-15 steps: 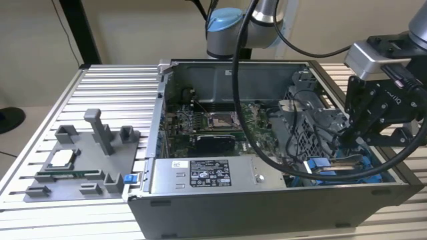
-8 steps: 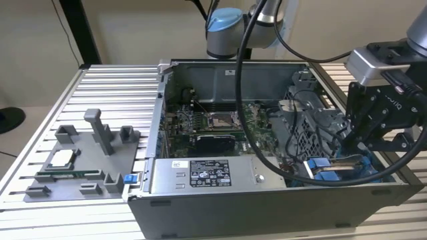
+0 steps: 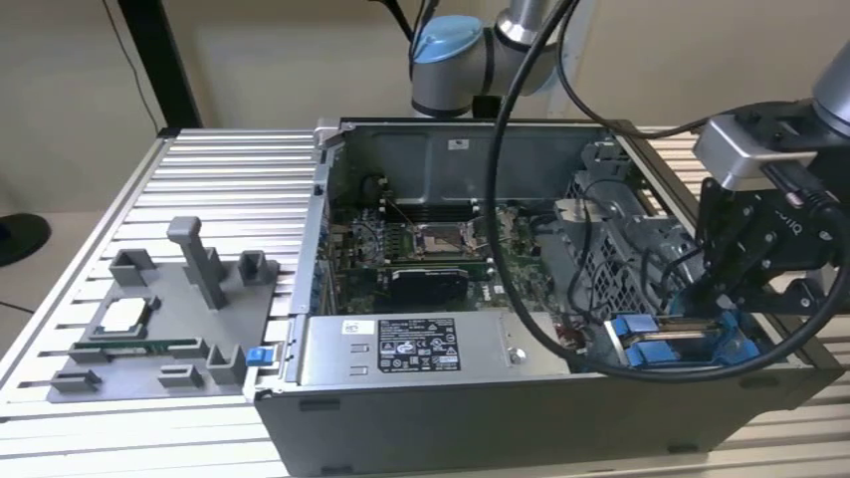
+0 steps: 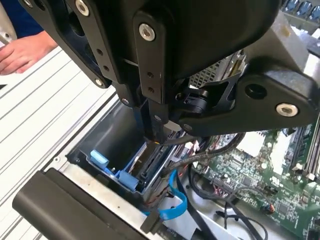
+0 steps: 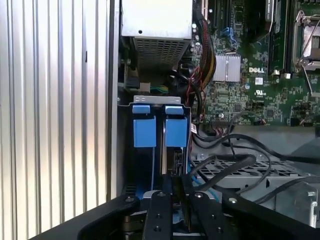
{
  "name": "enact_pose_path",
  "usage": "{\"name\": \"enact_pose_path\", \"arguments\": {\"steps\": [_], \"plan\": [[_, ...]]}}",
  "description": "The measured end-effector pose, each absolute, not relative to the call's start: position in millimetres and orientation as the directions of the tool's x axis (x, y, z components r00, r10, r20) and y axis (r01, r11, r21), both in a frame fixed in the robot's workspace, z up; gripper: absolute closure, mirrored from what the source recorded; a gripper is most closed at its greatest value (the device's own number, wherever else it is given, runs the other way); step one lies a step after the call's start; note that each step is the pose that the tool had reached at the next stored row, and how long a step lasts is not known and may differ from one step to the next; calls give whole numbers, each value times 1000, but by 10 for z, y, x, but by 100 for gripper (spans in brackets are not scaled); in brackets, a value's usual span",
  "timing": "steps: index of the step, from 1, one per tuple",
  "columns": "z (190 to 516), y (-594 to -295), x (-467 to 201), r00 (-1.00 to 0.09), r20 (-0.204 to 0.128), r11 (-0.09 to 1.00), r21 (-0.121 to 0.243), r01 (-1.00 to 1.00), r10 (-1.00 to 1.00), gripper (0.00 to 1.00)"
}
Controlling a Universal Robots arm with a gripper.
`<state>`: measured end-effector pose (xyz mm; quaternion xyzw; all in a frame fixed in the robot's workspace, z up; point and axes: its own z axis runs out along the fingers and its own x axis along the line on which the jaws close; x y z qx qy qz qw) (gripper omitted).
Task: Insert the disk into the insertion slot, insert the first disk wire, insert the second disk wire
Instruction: 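Insert the first disk wire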
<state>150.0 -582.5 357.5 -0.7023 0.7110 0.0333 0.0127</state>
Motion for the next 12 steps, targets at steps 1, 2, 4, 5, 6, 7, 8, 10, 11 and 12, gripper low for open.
{"name": "enact_pose_path", "arguments": {"steps": [1, 2, 4, 5, 6, 7, 8, 10, 11, 12], "plan": [[3561, -5824, 1520, -18, -65, 16, 29, -999, -998, 100], [3550, -5821, 1543, -22, -65, 20, 29, -999, -998, 100], [3531, -5814, 1576, -29, -64, 27, 29, -999, -998, 100], [3521, -5807, 1584, -32, -64, 30, 29, -999, -997, 100], [3511, -5796, 1590, -34, -64, 32, 29, -999, -997, 100], [3502, -5784, 1594, -36, -64, 34, 29, -999, -997, 100], [3494, -5769, 1597, -37, -64, 35, 29, -999, -997, 100], [3479, -5744, 1605, -40, -63, 38, 29, -999, -997, 100], [3472, -5740, 1609, -40, -61, 38, 29, -999, -997, 100], [3467, -5740, 1613, -40, -59, 38, 29, -999, -997, 100]]}}
